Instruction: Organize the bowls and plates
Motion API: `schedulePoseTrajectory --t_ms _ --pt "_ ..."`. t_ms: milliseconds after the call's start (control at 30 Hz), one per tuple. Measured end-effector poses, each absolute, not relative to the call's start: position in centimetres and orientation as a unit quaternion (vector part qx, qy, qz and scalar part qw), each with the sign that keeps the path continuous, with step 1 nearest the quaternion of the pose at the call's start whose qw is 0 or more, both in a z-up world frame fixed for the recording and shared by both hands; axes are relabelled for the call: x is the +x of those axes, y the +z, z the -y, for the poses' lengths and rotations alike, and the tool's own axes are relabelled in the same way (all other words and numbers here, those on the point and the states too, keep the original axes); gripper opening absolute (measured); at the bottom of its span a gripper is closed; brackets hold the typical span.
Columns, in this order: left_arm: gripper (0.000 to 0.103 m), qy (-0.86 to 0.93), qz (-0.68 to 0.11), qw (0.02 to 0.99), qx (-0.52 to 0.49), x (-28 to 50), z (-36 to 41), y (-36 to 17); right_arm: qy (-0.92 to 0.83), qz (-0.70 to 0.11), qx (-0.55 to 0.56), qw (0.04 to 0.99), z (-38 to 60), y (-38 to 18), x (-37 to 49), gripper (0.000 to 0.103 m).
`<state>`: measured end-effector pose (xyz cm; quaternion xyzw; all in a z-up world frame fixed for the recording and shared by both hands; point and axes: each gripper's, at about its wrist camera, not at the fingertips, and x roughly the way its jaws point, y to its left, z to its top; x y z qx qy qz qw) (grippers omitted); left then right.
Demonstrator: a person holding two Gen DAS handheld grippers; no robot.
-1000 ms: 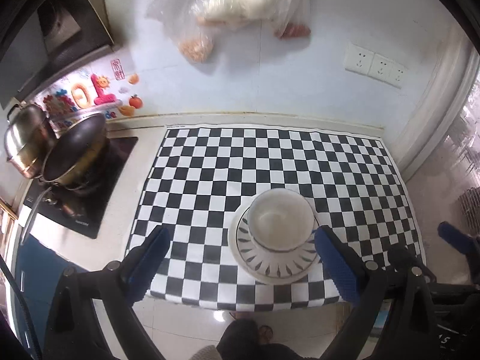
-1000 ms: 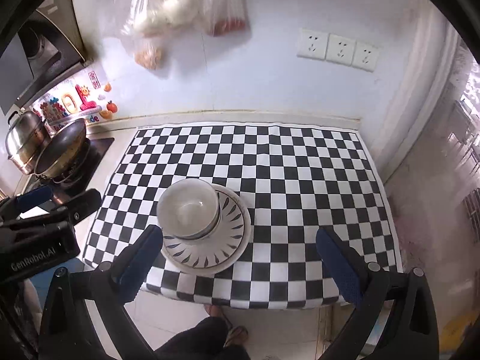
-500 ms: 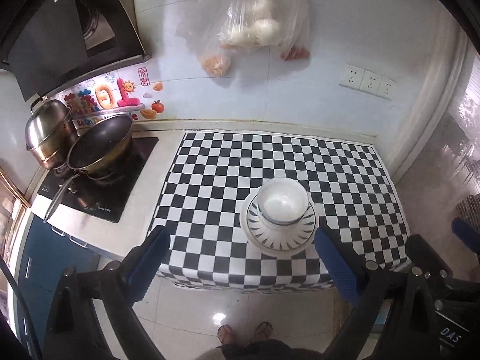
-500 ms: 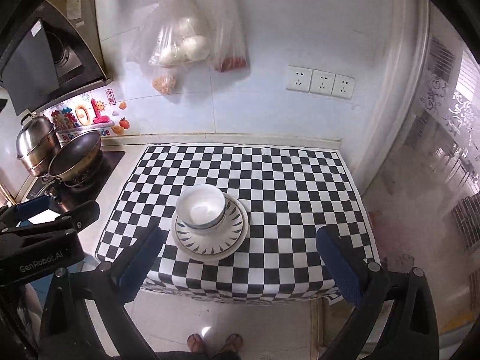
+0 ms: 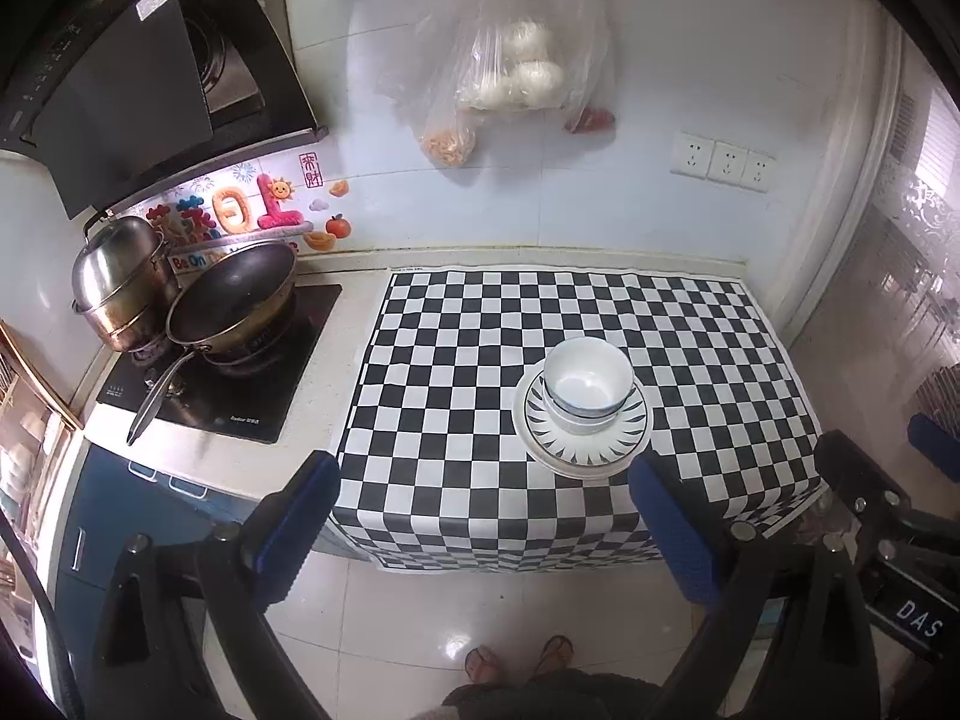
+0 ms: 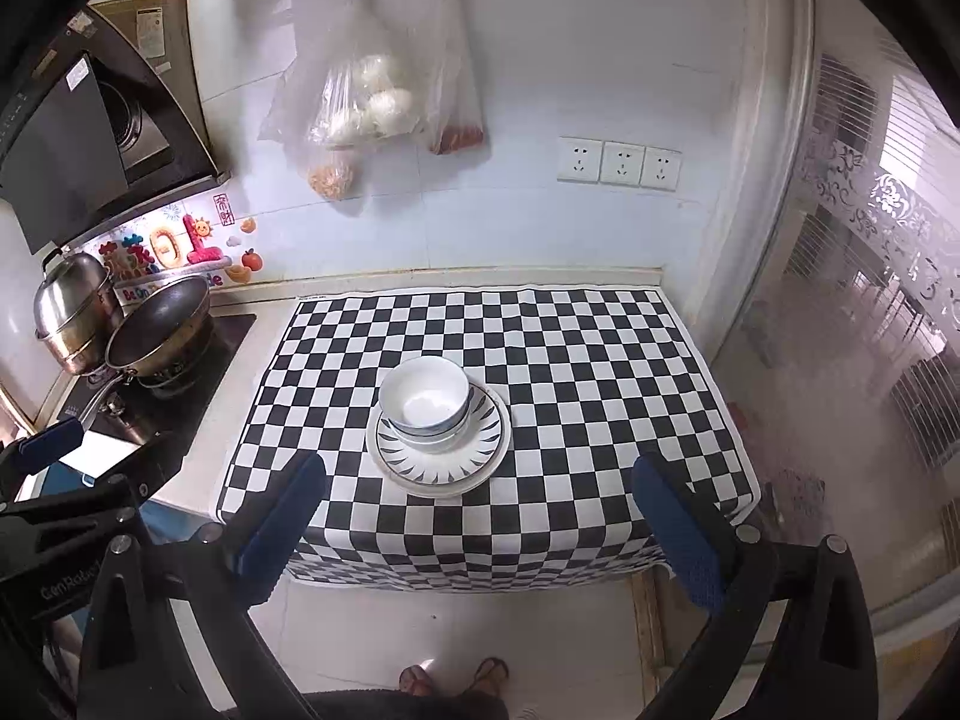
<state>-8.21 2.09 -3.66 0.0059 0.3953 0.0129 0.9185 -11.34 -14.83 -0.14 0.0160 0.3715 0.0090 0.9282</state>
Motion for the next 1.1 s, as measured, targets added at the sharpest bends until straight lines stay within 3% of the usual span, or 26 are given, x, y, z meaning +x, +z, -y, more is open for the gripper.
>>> schedulePoseTrajectory --t_ms 1100 --pt "0.099 0.032 -0.388 0.921 -0.006 -10.8 -3.1 -3.3 -0.007 -0.376 0.005 0.927 14.3 0.2 -12.4 0.103"
